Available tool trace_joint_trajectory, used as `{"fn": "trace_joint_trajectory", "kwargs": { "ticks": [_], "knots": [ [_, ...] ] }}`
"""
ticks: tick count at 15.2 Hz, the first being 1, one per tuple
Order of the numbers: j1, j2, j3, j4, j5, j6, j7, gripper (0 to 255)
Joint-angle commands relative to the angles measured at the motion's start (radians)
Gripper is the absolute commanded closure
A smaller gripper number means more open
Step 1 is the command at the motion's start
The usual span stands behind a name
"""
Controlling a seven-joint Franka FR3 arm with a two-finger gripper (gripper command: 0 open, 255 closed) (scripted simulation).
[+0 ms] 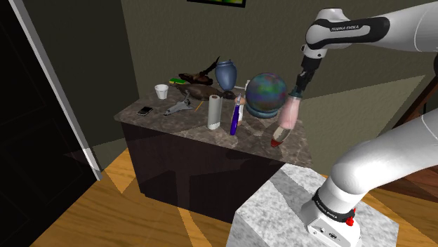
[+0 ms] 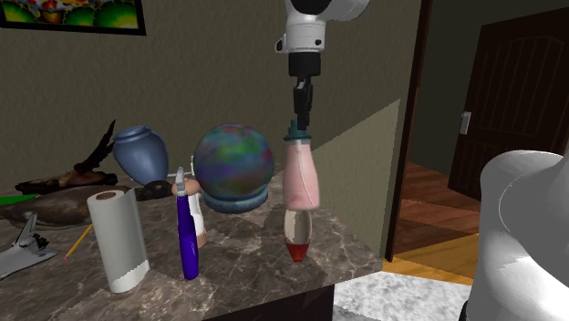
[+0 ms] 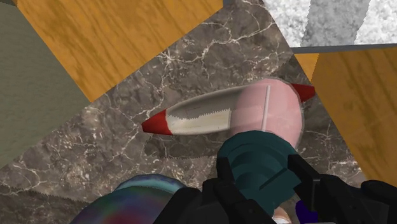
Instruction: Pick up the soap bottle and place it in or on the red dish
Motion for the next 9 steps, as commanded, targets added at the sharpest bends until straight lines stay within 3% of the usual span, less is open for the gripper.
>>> {"fn": "trace_joint_trajectory", "kwargs": {
  "ticks": [1, 9],
  "knots": [
    [-0.002, 0.0, -0.005, -0.028, -0.003, 0.029, 0.0, 255],
    [-0.006, 0.015, -0.02, -0.123, -0.011, 0.139, 0.004, 255]
  ]
}}
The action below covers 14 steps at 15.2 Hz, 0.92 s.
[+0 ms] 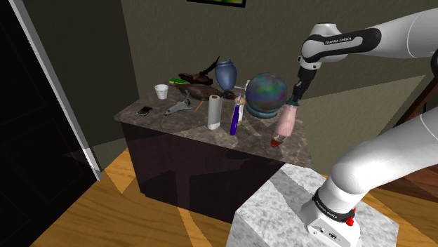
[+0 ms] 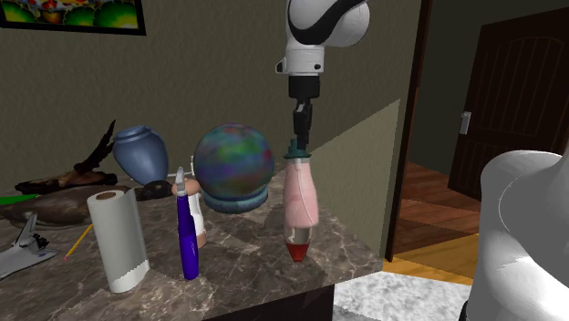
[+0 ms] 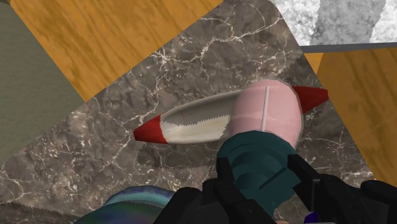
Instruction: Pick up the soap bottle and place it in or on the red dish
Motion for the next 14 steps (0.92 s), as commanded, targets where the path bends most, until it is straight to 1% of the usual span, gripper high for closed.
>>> {"fn": "trace_joint_trajectory", "kwargs": {
  "ticks": [1, 3, 11, 12, 14],
  "knots": [
    [-0.001, 0.005, -0.005, -0.021, -0.002, 0.027, -0.001, 255],
    [-0.002, 0.011, -0.01, -0.041, -0.003, 0.053, -0.001, 255],
    [-0.002, 0.012, -0.009, -0.041, -0.003, 0.053, -0.001, 255],
    [-0.003, 0.01, -0.009, -0.043, -0.003, 0.054, 0.0, 0],
    [-0.002, 0.011, -0.009, -0.047, -0.003, 0.058, 0.001, 0]
  ]
}}
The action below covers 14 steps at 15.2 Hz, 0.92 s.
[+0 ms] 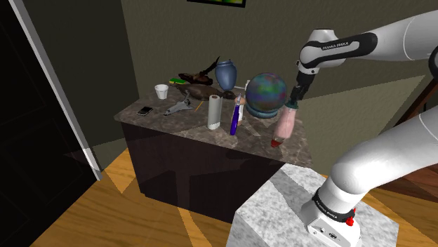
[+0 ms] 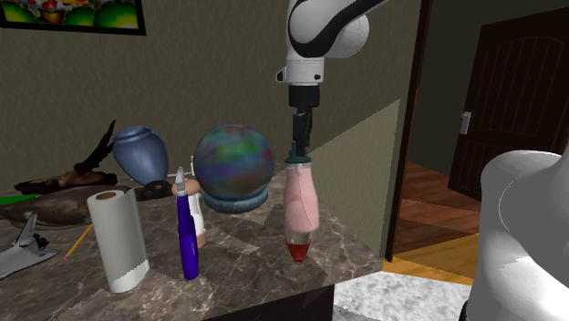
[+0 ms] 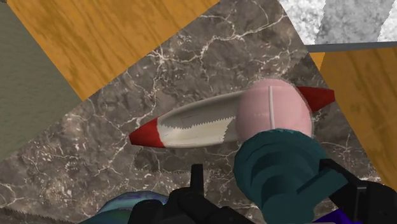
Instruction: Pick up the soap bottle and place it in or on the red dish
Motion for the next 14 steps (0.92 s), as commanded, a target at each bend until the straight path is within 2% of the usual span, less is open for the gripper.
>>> {"fn": "trace_joint_trajectory", "kwargs": {
  "ticks": [1, 3, 7, 14],
  "knots": [
    [0.0, 0.0, 0.0, -0.001, 0.0, 0.0, 0.0, 0],
    [0.0, 0.001, -0.001, 0.005, 0.0, -0.004, -0.002, 0],
    [0.004, -0.027, 0.022, 0.108, 0.008, -0.136, -0.001, 0],
    [0.004, -0.027, 0.022, 0.108, 0.008, -0.136, -0.001, 0]
  ]
}}
